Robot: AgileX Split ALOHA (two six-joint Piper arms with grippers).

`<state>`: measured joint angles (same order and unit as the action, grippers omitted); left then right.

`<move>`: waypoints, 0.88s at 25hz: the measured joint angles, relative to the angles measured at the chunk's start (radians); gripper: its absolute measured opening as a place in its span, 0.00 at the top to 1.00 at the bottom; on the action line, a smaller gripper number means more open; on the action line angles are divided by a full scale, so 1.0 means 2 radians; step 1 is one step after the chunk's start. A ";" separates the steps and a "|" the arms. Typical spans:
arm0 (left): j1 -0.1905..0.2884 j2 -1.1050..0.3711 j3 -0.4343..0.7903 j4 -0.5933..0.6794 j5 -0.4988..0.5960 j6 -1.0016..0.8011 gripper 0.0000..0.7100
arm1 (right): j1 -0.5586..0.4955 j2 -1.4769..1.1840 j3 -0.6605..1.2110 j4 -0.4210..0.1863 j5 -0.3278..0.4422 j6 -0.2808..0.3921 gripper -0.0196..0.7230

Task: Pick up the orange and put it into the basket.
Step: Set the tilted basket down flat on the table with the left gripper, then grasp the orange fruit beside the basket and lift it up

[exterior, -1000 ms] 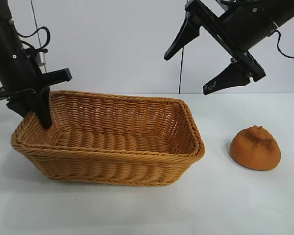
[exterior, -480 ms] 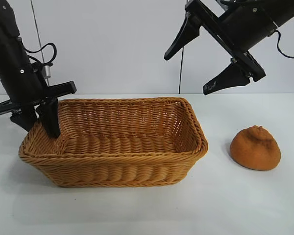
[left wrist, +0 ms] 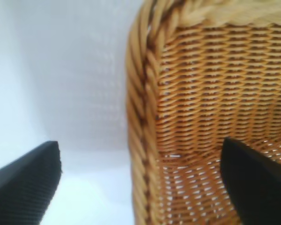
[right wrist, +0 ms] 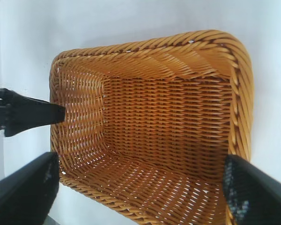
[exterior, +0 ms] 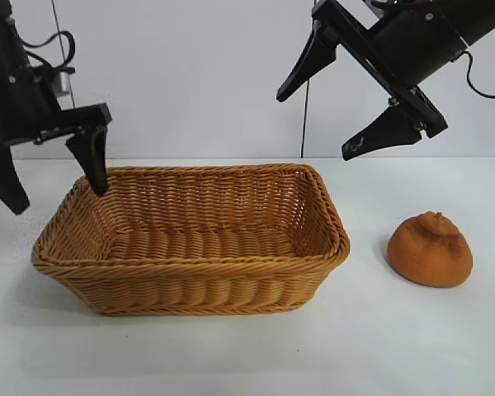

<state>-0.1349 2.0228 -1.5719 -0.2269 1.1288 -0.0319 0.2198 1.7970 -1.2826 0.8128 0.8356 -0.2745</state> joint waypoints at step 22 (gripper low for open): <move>0.078 -0.166 0.068 0.079 0.041 0.026 0.08 | 0.000 0.000 0.000 0.000 0.001 0.000 0.10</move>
<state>0.0218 1.6902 -1.4361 -0.0698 1.2110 0.0208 0.2198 1.7970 -1.2826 0.8128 0.8374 -0.2745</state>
